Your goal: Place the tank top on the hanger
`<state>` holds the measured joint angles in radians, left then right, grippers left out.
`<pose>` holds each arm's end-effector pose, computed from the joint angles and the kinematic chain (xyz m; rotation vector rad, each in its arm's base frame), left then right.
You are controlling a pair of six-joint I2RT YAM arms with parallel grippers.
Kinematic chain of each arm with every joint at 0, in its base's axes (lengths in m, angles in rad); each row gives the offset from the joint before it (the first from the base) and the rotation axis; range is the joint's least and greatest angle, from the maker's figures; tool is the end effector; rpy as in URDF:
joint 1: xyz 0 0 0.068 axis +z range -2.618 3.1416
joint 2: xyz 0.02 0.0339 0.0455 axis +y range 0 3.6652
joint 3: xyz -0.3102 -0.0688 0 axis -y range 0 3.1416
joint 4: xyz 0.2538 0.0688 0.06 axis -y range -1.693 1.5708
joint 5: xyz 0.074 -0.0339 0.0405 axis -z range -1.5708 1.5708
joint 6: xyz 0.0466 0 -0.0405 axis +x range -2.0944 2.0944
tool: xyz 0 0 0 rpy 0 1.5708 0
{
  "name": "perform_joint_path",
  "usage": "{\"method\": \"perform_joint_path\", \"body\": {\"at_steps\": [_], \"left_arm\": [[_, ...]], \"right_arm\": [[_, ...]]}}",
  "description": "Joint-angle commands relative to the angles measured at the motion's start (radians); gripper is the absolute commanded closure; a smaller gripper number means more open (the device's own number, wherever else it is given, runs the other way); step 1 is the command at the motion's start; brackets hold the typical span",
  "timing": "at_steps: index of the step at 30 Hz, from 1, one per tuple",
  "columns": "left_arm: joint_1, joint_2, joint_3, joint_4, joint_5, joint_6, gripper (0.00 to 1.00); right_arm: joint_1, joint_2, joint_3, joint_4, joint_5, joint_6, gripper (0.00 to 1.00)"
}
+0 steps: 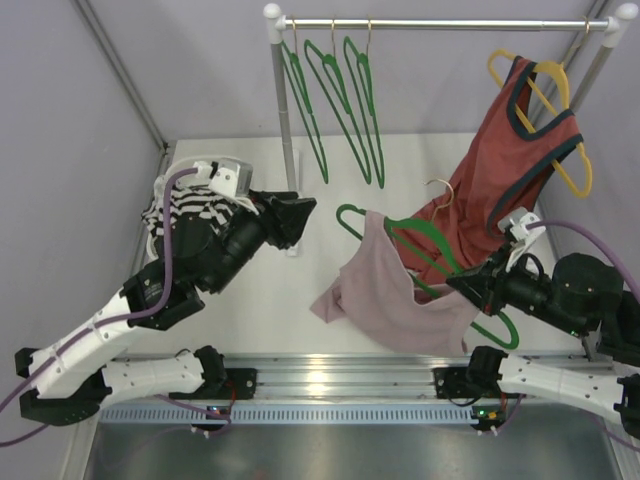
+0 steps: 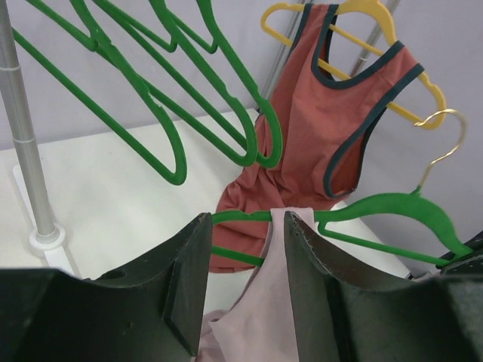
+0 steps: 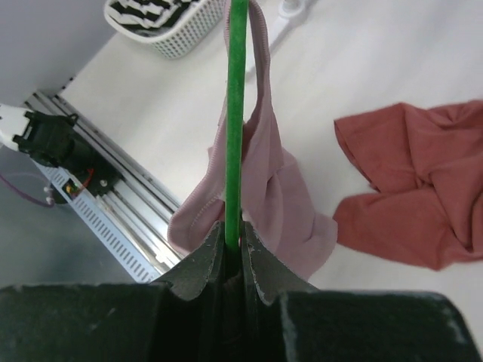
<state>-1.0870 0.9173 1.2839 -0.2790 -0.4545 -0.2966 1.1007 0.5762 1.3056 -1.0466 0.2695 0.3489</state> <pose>0.0936 -0.1341 0.5169 0.2272 1.5249 -0.7748 0.0211 0.0141 0.4593 -0.5336 1.8695 0.7326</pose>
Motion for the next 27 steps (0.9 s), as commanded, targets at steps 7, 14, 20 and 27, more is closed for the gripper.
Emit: {"method": "perform_joint_path", "body": {"at_steps": [7, 14, 20, 27], "left_arm": [[0.003, 0.009, 0.054, 0.003, 0.063, 0.024, 0.52], [0.002, 0.028, 0.052, 0.0, 0.076, 0.022, 0.52], [0.003, 0.034, 0.052, -0.011, 0.099, 0.017, 0.52], [0.002, 0.045, 0.06, -0.022, 0.109, 0.04, 0.52]], "right_arm": [[-0.012, 0.03, 0.069, -0.188, 0.242, 0.19, 1.0], [-0.01, 0.198, 0.119, -0.107, 0.388, 0.153, 1.0], [-0.322, 0.35, 0.147, 0.043, 0.124, -0.007, 1.0], [-0.73, 0.453, 0.244, 0.171, -0.226, -0.151, 1.0]]}}
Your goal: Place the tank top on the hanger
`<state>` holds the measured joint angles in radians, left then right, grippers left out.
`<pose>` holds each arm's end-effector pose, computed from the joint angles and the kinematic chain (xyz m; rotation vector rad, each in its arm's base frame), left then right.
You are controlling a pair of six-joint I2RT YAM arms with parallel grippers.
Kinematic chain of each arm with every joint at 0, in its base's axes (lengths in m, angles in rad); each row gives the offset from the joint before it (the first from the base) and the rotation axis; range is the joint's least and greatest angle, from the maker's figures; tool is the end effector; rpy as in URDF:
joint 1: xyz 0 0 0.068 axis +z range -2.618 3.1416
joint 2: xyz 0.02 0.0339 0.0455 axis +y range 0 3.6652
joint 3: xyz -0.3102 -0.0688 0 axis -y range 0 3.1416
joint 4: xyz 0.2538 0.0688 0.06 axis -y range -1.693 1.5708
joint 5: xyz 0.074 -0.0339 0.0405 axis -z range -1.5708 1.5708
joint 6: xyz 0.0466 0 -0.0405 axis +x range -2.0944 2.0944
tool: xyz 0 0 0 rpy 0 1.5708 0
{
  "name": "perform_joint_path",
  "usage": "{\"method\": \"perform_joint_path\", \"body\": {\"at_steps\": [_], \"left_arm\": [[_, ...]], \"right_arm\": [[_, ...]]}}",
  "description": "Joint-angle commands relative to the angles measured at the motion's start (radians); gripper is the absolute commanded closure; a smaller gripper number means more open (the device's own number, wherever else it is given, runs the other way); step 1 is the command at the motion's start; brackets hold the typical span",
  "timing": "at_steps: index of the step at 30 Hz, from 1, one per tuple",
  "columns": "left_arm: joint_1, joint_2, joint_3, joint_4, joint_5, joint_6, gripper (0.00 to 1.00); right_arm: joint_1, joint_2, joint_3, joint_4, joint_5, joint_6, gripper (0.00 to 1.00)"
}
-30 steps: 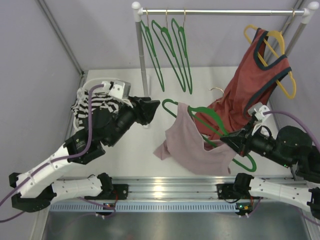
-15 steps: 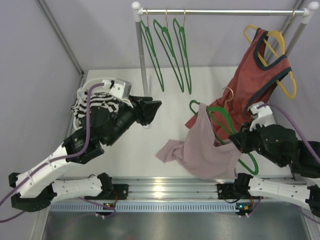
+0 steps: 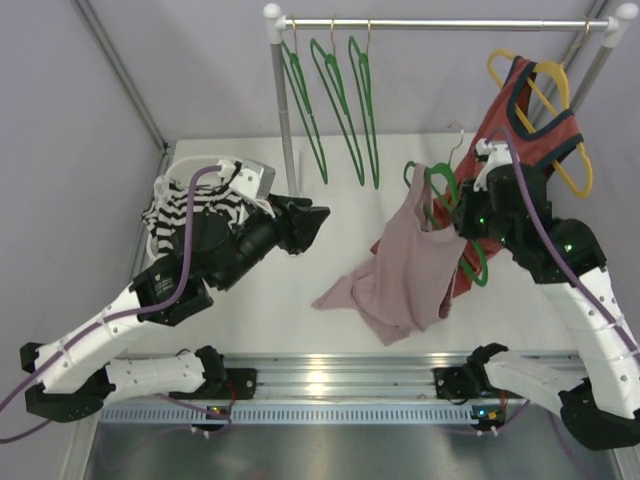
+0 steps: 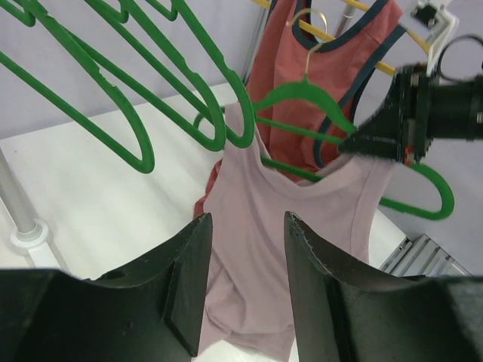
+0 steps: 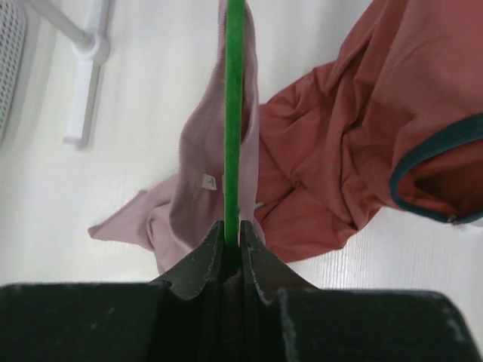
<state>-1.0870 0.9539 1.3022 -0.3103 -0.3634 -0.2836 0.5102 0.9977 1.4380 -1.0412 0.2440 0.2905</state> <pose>0.0966 -0.1482 0.5140 0.3367 1.5557 -0.8055 0.1400 0.0655 0.4692 -0.0978 2.1560 0.1991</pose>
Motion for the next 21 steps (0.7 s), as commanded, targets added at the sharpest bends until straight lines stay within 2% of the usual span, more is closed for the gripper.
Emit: {"method": "perform_joint_path", "body": {"at_steps": [1, 2, 5, 8, 21], "left_arm": [[0.004, 0.014, 0.048, 0.008, 0.026, 0.03, 0.52], [0.003, 0.019, 0.054, -0.004, 0.029, 0.035, 0.52], [0.002, 0.032, 0.065, -0.007, 0.044, 0.044, 0.52], [0.002, 0.036, 0.063, -0.006, 0.067, 0.044, 0.52], [0.002, 0.023, 0.054, -0.003, 0.093, 0.06, 0.52]], "right_arm": [[-0.182, 0.054, 0.136, 0.173, -0.239, -0.097, 1.0], [-0.221, 0.073, 0.18, 0.179, -0.317, -0.102, 1.0], [-0.359, 0.14, 0.258, 0.199, -0.411, -0.113, 1.0], [-0.424, 0.206, 0.333, 0.208, -0.468, -0.109, 1.0], [-0.49, 0.383, 0.682, 0.158, -0.448, -0.109, 1.0]]}}
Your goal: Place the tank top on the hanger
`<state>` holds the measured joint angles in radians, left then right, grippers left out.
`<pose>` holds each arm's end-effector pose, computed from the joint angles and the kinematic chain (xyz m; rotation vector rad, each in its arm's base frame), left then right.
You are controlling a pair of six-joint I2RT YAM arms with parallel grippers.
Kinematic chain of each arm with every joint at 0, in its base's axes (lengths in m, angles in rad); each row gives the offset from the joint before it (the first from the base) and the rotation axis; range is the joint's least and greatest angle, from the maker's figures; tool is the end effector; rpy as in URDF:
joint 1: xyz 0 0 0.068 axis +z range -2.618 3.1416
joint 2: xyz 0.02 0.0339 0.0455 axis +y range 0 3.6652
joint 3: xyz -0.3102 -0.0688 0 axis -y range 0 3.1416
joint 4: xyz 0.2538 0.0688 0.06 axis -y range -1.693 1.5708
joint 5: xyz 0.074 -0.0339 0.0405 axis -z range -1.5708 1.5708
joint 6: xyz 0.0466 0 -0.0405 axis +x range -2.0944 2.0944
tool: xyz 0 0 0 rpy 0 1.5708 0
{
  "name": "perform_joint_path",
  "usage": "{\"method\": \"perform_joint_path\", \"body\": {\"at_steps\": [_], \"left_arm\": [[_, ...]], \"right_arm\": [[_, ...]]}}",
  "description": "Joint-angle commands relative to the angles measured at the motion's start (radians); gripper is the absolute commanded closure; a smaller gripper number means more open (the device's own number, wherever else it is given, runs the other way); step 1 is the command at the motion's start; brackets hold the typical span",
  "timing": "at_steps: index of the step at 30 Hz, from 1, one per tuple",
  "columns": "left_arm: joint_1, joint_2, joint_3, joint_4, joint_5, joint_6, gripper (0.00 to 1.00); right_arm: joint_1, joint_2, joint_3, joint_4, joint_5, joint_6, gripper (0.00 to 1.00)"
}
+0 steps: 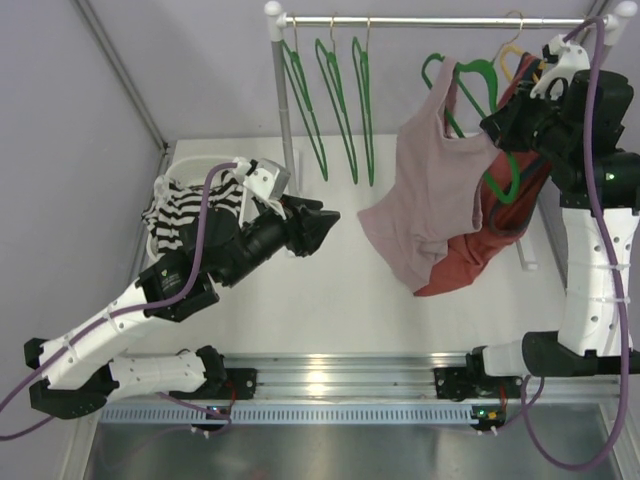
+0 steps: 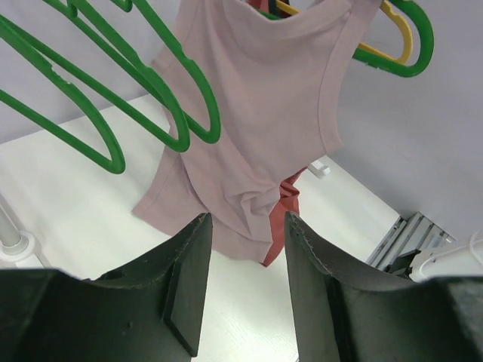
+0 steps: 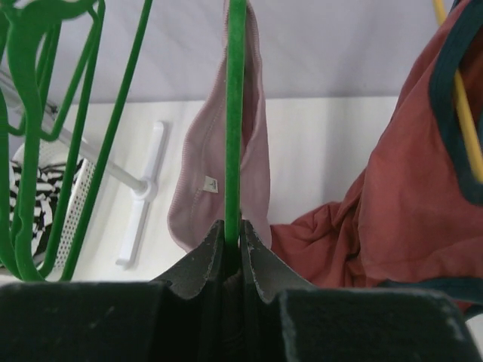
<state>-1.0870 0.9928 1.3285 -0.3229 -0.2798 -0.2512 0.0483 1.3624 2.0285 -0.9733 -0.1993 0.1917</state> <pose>0.0994 -0.1615 0.5151 0.4419 1.5588 -0.8305 0.2317 0.0204 0.5848 -0.0025 1.8868 0.3516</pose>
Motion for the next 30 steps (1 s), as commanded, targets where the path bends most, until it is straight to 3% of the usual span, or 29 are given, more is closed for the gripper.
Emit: {"method": "perform_joint_path", "body": {"at_steps": [1, 11, 23, 27, 30], "left_arm": [[0.002, -0.014, 0.028, 0.008, 0.011, 0.029, 0.52], [0.002, -0.002, 0.029, -0.002, 0.011, 0.03, 0.52], [0.003, 0.021, 0.015, 0.002, 0.014, 0.018, 0.52], [0.002, 0.027, 0.011, 0.004, 0.018, 0.013, 0.52], [0.002, 0.03, 0.008, 0.004, 0.016, 0.01, 0.52]], "right_arm": [[-0.031, 0.027, 0.11, 0.091, -0.002, -0.012, 1.0], [-0.105, 0.093, 0.134, 0.122, -0.002, -0.008, 1.0], [-0.133, 0.064, 0.049, 0.153, 0.02, -0.012, 0.99], [-0.133, 0.043, 0.015, 0.154, 0.043, -0.012, 0.91], [-0.133, 0.017, -0.005, 0.159, 0.052, -0.006, 0.77]]}}
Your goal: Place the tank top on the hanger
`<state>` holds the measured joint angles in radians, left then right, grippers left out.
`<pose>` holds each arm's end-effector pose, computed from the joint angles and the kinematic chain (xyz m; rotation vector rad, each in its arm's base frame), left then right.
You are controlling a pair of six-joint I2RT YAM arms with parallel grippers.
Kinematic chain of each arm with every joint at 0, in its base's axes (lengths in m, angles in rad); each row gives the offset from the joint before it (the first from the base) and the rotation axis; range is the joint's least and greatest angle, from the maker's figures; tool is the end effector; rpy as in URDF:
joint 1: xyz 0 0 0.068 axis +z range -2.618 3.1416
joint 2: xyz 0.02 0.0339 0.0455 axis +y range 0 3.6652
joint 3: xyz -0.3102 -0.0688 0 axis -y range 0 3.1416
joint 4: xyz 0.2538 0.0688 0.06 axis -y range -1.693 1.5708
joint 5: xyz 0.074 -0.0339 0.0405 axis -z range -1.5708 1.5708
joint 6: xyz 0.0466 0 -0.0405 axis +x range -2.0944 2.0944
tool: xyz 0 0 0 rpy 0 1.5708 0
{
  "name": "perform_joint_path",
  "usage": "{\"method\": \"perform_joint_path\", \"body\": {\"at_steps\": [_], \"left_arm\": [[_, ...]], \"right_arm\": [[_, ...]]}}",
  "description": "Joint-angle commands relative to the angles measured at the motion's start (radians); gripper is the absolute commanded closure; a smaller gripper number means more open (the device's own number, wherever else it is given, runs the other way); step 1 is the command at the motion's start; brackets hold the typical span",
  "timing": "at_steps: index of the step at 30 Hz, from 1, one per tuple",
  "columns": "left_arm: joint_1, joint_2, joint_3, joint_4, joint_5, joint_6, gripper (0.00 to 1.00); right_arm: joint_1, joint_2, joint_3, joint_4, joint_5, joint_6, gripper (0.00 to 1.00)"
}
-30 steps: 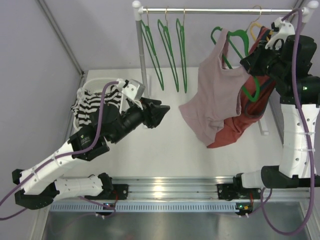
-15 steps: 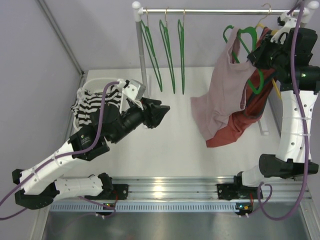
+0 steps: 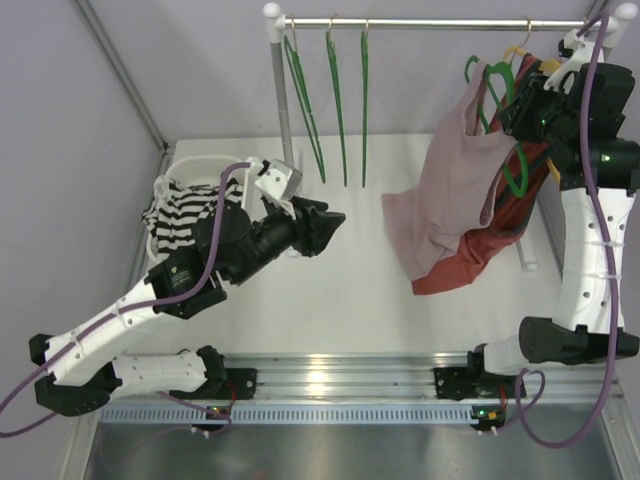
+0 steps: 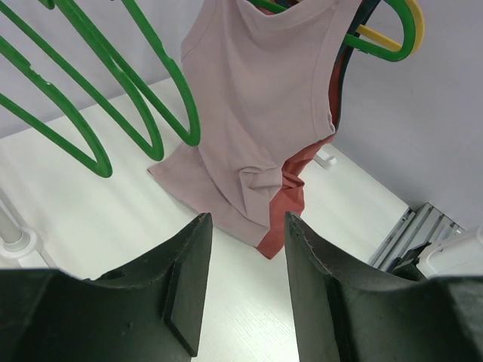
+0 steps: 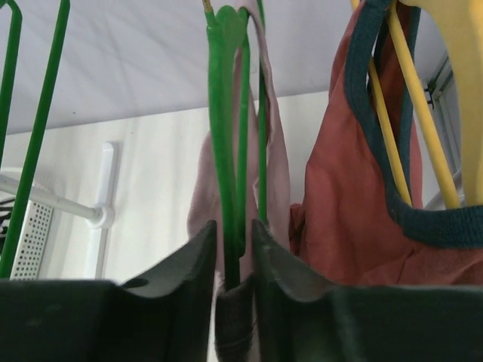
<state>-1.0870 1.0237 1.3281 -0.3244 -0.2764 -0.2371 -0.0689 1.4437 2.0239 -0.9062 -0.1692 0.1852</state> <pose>0.1050 -0.1725 0.5094 0.4710 1.5813 -0.8058 0.2736 -0.0110 0.5721 0.1258 1.8949 0.2395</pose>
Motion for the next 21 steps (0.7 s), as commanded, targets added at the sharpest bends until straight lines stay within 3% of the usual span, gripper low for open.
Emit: {"method": "perform_joint_path", "body": {"at_steps": [1, 7, 13, 19, 21], "left_arm": [[0.002, -0.002, 0.008, 0.007, 0.009, -0.004, 0.52], [0.002, -0.002, 0.008, -0.001, 0.006, -0.004, 0.52], [0.002, -0.011, 0.006, -0.013, -0.006, -0.005, 0.52], [0.002, -0.019, -0.007, -0.012, -0.029, -0.013, 0.52], [0.002, -0.019, -0.021, -0.008, -0.041, -0.019, 0.52]], "right_arm": [[-0.014, -0.075, -0.001, 0.086, 0.022, 0.002, 0.71], [-0.016, -0.117, 0.007, 0.05, 0.04, 0.013, 0.5], [-0.016, -0.19, -0.008, 0.02, 0.051, 0.02, 0.35], [0.013, -0.285, -0.12, 0.027, -0.081, 0.063, 0.29], [0.11, -0.318, -0.216, 0.059, -0.055, 0.085, 0.29]]}}
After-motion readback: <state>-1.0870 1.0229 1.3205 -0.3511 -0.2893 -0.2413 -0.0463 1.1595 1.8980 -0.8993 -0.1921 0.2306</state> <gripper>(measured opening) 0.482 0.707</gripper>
